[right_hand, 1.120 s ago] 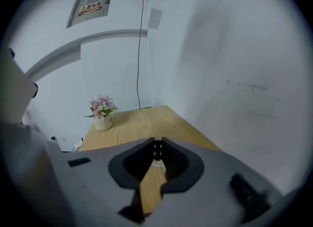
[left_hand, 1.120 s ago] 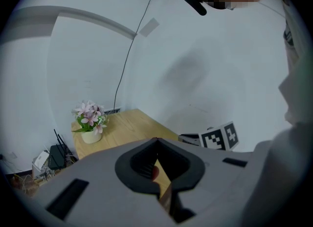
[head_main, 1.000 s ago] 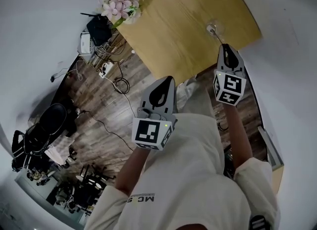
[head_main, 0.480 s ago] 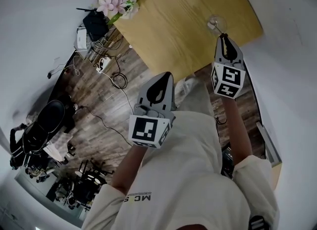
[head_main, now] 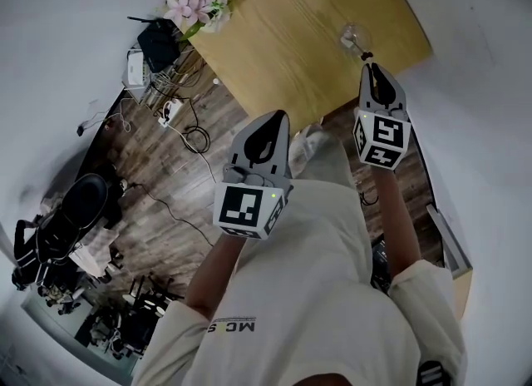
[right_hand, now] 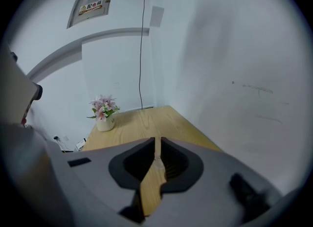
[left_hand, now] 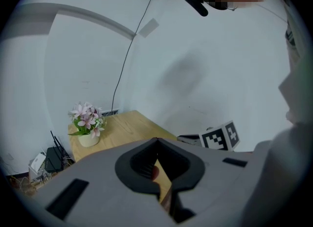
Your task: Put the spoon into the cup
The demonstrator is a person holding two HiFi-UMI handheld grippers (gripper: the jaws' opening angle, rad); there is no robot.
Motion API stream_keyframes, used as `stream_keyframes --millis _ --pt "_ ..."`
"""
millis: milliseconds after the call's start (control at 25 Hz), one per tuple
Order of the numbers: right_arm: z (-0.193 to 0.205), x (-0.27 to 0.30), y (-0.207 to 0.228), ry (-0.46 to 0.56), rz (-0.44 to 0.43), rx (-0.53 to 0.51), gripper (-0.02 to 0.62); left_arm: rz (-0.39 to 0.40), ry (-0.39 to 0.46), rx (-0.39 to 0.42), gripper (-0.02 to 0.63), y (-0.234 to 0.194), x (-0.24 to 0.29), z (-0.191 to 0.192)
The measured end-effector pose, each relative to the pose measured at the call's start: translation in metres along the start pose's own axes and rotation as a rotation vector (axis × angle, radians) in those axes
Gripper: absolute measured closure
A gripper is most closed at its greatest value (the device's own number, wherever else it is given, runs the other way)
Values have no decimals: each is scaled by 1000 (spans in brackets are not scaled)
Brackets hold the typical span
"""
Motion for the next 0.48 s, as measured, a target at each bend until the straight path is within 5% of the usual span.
stream_keyframes --millis 480 --pt "-17 -54 2 32 -22 39 549 14 105 42 595 12 -16 -24"
Point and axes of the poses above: the fingertips, and each gripper's own axes: x forward along the fingers, y to its right, z out of its underside, the point moved 9 cm from there along -x, backward along the fingers, and after that the axes turned 7 degrees about z, right-handed, at the moved point
